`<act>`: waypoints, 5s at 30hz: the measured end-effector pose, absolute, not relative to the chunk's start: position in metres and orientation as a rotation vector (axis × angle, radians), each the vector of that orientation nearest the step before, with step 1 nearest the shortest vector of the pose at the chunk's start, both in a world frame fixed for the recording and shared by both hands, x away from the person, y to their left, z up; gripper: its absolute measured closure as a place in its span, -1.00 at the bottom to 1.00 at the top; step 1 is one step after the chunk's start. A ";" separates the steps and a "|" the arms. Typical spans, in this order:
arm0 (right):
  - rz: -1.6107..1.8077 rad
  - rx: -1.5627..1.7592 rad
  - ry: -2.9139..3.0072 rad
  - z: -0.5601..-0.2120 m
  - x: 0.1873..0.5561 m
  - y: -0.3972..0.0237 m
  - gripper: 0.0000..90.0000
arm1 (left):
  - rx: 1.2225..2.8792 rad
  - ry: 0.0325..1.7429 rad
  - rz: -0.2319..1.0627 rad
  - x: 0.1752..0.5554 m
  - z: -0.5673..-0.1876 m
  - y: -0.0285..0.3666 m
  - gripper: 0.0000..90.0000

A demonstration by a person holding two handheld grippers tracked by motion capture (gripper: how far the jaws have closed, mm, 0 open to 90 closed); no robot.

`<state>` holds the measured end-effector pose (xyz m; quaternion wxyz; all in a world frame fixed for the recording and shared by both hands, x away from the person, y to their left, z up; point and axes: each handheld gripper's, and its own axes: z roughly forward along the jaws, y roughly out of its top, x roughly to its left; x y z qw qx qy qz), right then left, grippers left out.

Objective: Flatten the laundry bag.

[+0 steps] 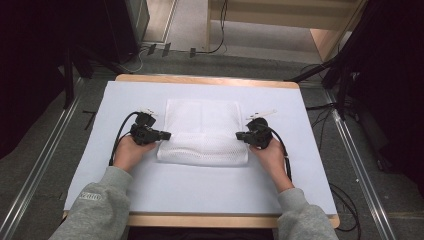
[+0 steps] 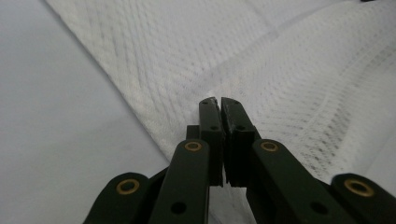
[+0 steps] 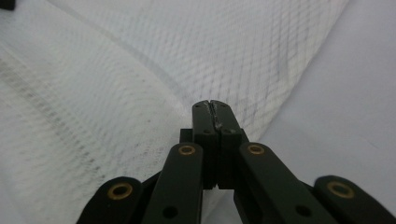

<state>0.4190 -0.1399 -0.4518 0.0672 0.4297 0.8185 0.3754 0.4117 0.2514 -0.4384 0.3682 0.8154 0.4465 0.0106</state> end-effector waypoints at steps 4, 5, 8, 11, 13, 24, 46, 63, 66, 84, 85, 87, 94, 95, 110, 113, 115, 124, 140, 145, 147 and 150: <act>1.212 1.265 2.430 -0.437 0.410 -0.144 1.00 | 2.067 1.102 0.057 0.401 -0.421 0.255 0.98; 1.234 1.254 2.426 -0.433 0.407 -0.145 1.00 | 2.060 1.091 0.066 0.398 -0.418 0.255 0.98; 1.292 1.226 2.409 -0.423 0.394 -0.148 1.00 | 2.043 1.063 0.072 0.388 -0.409 0.257 0.98; 1.325 1.184 2.406 -0.417 0.380 -0.149 1.00 | 2.050 1.042 0.085 0.375 -0.405 0.257 0.97; 1.350 1.170 2.410 -0.415 0.372 -0.151 1.00 | 2.046 1.033 0.083 0.366 -0.404 0.258 0.97; 1.385 1.130 2.477 -0.419 0.330 -0.157 1.00 | 2.065 0.968 0.049 0.325 -0.406 0.262 0.96; 1.336 1.080 2.580 -0.432 0.291 -0.156 0.96 | 2.096 0.994 0.012 0.294 -0.419 0.266 0.90; 1.370 1.085 2.492 -0.427 0.291 -0.166 0.63 | 2.044 1.055 0.041 0.300 -0.415 0.277 0.42; 1.346 1.092 2.489 -0.431 0.297 -0.163 0.62 | 2.068 1.092 0.051 0.310 -0.421 0.275 0.40; 1.130 1.209 2.468 -0.465 0.350 -0.156 0.36 | 2.102 1.202 0.070 0.353 -0.453 0.264 0.20; 1.116 1.215 2.471 -0.466 0.352 -0.155 0.36 | 2.100 1.201 0.072 0.353 -0.453 0.263 0.20; 1.104 1.217 2.474 -0.469 0.355 -0.153 0.36 | 2.101 1.196 0.079 0.352 -0.454 0.261 0.24; 1.052 1.210 2.465 -0.472 0.356 -0.146 0.64 | 2.120 1.198 0.143 0.350 -0.456 0.254 0.61; 1.040 1.222 2.462 -0.472 0.357 -0.146 0.71 | 2.123 1.199 0.144 0.350 -0.456 0.255 0.67; 1.036 1.296 2.485 -0.468 0.372 -0.141 1.00 | 2.073 1.270 0.092 0.370 -0.455 0.258 1.00; 1.052 1.288 2.469 -0.465 0.381 -0.140 1.00 | 2.048 1.278 0.104 0.381 -0.454 0.260 1.00; 1.067 1.289 2.452 -0.463 0.389 -0.139 1.00 | 2.027 1.278 0.113 0.388 -0.453 0.261 1.00; 1.108 1.323 2.408 -0.466 0.427 -0.144 0.99 | 1.989 1.295 0.109 0.415 -0.455 0.264 1.00; 1.150 1.306 2.408 -0.457 0.417 -0.150 0.48 | 2.026 1.184 0.028 0.399 -0.431 0.261 0.23; 1.188 1.268 2.421 -0.453 0.403 -0.152 0.35 | 2.045 1.134 0.019 0.390 -0.422 0.255 0.09; 1.205 1.267 2.422 -0.452 0.397 -0.154 0.33 | 2.045 1.116 0.025 0.387 -0.419 0.250 0.06; 1.221 1.256 2.434 -0.451 0.389 -0.155 0.29 | 2.053 1.087 0.017 0.386 -0.416 0.243 0.00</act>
